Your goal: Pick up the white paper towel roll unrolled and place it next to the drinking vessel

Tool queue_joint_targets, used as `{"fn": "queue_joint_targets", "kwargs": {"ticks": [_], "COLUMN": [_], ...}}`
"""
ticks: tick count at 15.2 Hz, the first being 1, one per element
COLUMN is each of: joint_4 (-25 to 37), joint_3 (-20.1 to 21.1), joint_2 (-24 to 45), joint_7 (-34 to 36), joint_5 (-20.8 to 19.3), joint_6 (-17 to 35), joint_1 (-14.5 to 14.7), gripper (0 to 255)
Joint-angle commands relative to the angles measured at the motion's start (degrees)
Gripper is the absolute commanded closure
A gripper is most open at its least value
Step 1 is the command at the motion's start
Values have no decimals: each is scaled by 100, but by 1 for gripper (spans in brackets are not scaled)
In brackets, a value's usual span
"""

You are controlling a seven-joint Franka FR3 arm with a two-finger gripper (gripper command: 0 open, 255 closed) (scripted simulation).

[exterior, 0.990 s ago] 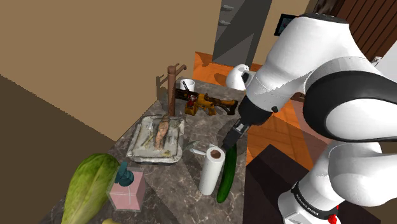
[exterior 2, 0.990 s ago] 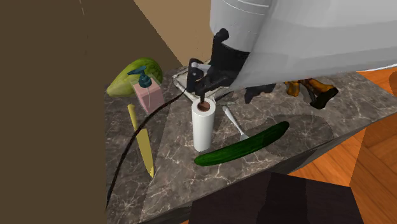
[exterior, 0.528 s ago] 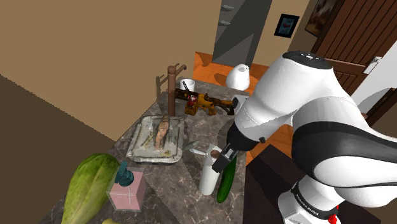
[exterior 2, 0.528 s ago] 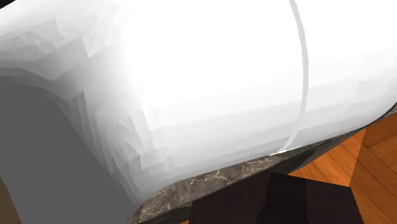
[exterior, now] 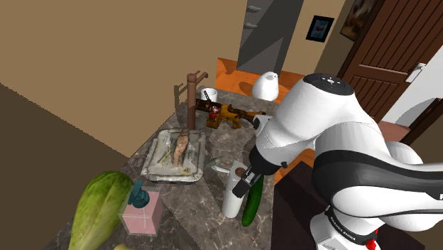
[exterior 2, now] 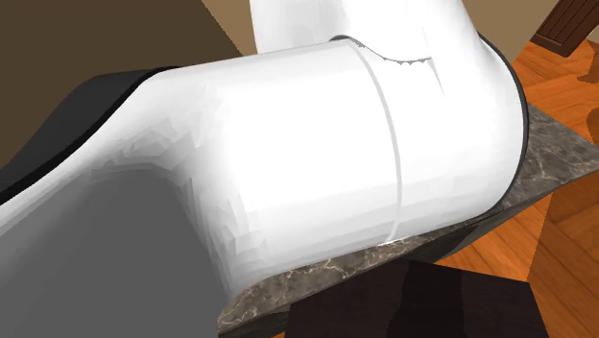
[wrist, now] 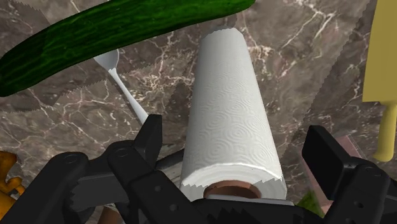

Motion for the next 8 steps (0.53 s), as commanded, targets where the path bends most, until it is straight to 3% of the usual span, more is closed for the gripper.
{"fn": "queue_joint_targets", "kwargs": {"ticks": [1, 4, 5, 8], "joint_4": [-5, -4, -4, -3], "joint_3": [5, 4, 4, 5], "joint_2": [7, 6, 6, 7], "joint_7": [0, 0, 0, 0], "joint_5": [4, 3, 3, 3], "joint_6": [13, 12, 12, 11], "joint_1": [0, 0, 0, -1], "gripper": [0, 0, 255, 255]}}
